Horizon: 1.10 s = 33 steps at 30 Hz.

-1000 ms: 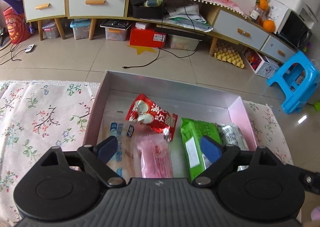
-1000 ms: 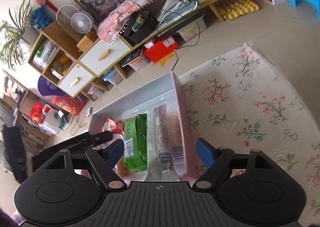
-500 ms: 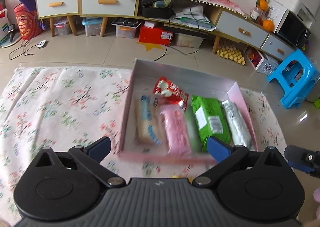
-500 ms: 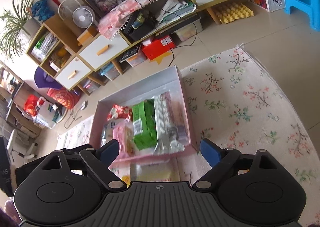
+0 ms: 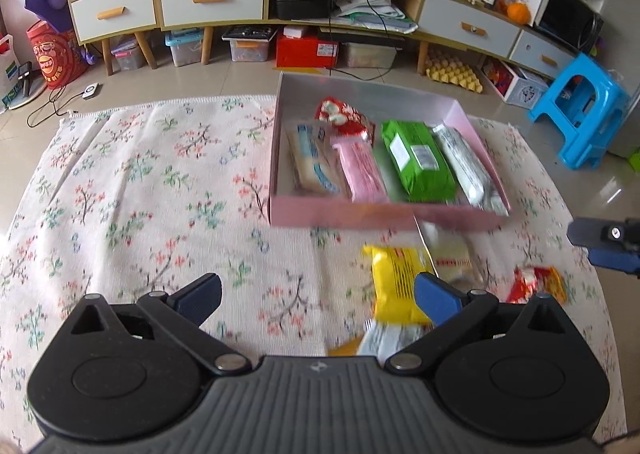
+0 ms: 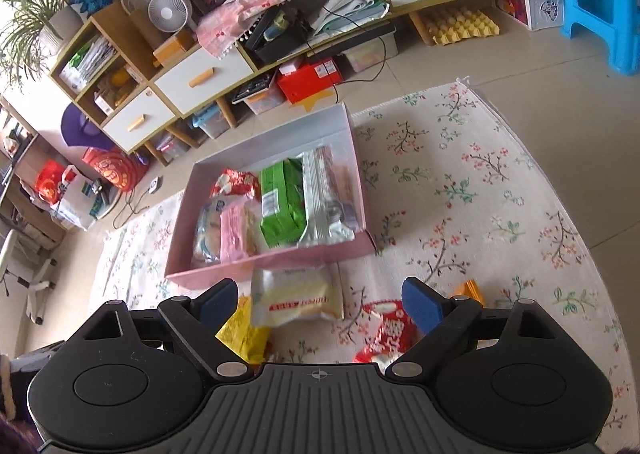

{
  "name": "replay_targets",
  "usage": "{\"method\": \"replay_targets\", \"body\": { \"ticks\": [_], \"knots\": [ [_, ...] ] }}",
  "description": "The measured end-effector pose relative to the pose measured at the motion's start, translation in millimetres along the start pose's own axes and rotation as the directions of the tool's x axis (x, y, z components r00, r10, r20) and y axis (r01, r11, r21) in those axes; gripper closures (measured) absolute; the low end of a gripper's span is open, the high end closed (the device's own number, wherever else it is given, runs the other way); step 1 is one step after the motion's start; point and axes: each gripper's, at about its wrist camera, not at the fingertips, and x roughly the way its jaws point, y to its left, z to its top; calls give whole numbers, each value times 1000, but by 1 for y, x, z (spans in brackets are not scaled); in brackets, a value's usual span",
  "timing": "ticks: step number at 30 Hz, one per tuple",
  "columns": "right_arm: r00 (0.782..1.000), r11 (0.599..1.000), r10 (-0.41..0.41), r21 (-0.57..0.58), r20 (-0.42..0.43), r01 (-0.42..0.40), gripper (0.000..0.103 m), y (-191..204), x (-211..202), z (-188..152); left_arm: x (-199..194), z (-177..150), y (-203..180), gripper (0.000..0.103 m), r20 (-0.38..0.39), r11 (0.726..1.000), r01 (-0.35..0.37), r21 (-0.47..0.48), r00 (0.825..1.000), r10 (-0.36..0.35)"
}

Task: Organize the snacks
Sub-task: 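Grasp the yellow bag with the left tool while the right tool grasps another red candy pack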

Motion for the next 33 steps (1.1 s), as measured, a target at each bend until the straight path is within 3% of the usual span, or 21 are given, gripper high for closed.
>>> {"method": "replay_targets", "body": {
  "ticks": [8,10,19,25,28,33],
  "knots": [
    [999,999,-46,-29,-4,46,12,-13,5,-26,-1,-36,-1,0,36,999,21,23,999,-22],
    [997,998,-67,-17,-44,66,12,-19,11,-31,3,-41,-2,0,24,999,8,35,1000,-9],
    [982,985,-155,59,-109,162,12,-33,20,-35,20,-44,-7,0,-21,999,46,1,999,-46],
    [975,971,-123,181,-183,156,12,-45,36,-36,27,-42,-26,0,-6,997,75,7,997,-75],
    [973,969,-130,182,-193,166,12,-41,41,-36,33,-39,-35,1,-2,996,88,10,996,-88],
    [968,969,-160,157,-193,192,12,-35,51,-35,45,-33,-49,10,5,995,102,13,995,-102]
  ]
}}
